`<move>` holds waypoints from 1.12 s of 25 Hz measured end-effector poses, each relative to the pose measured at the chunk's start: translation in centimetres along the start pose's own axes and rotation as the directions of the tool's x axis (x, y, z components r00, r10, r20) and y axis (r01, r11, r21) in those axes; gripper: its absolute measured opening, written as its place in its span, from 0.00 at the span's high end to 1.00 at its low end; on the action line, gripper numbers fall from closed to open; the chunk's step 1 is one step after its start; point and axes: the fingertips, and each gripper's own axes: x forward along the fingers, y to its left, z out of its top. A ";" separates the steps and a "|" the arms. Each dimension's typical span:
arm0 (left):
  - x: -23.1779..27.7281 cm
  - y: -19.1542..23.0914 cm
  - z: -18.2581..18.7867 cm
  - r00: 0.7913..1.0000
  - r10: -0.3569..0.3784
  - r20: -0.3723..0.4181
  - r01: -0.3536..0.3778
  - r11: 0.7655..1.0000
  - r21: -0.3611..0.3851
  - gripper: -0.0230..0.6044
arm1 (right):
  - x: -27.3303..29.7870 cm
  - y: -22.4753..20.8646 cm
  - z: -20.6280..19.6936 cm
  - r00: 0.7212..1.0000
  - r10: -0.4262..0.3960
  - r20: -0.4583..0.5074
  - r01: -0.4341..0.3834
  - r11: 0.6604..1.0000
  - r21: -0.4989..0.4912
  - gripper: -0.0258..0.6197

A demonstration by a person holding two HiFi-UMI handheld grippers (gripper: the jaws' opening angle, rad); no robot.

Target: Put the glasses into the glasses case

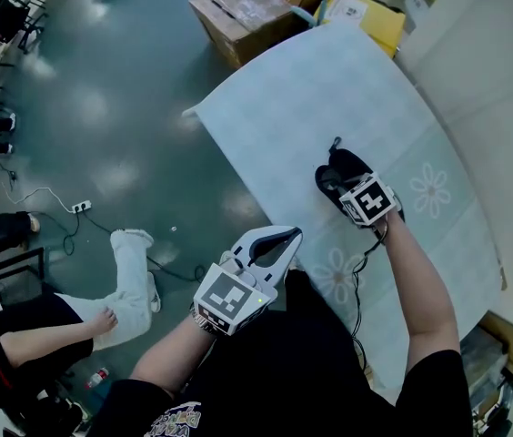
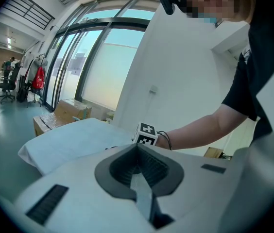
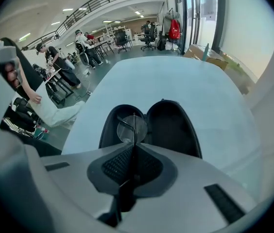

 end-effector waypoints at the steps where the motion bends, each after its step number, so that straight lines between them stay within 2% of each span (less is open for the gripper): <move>1: -0.1 0.1 0.0 1.000 0.001 0.001 -0.001 1.000 0.000 0.92 | 0.0 0.0 0.0 1.000 -0.002 0.002 0.002 1.000 0.001 0.91; 5: -0.5 0.1 0.2 1.000 0.003 0.003 -0.003 1.000 0.003 0.92 | -0.1 0.3 0.1 1.000 0.008 0.011 -0.008 1.000 0.015 0.90; 7: -0.8 0.1 0.4 1.000 0.005 0.006 -0.005 1.000 0.006 0.92 | -0.2 0.4 0.2 1.000 0.007 0.014 -0.007 1.000 0.018 0.83; 14: -2.2 0.6 0.7 1.000 0.012 0.023 -0.013 1.000 0.015 0.92 | -1.5 0.3 1.2 0.998 -0.037 0.059 0.036 0.999 0.029 0.83; 21: -4.5 0.6 1.0 0.999 -0.012 0.039 0.011 0.999 0.037 0.92 | -4.6 2.8 3.6 0.983 -0.072 0.169 0.066 0.997 0.037 0.87; 23: -5.1 0.7 1.0 0.999 -0.024 0.042 0.022 0.999 0.046 0.92 | -5.6 3.8 4.6 0.972 -0.086 0.218 0.078 0.996 0.045 0.88; 25: -5.4 0.5 1.2 0.998 -0.040 0.047 0.037 0.997 0.061 0.92 | -7.2 4.6 5.7 0.950 -0.106 0.294 0.097 0.994 0.047 0.90; 28: -6.0 0.0 1.7 0.996 -0.064 0.057 0.059 0.994 0.093 0.92 | -10.5 6.3 7.4 0.885 -0.129 0.448 0.124 0.991 0.041 0.92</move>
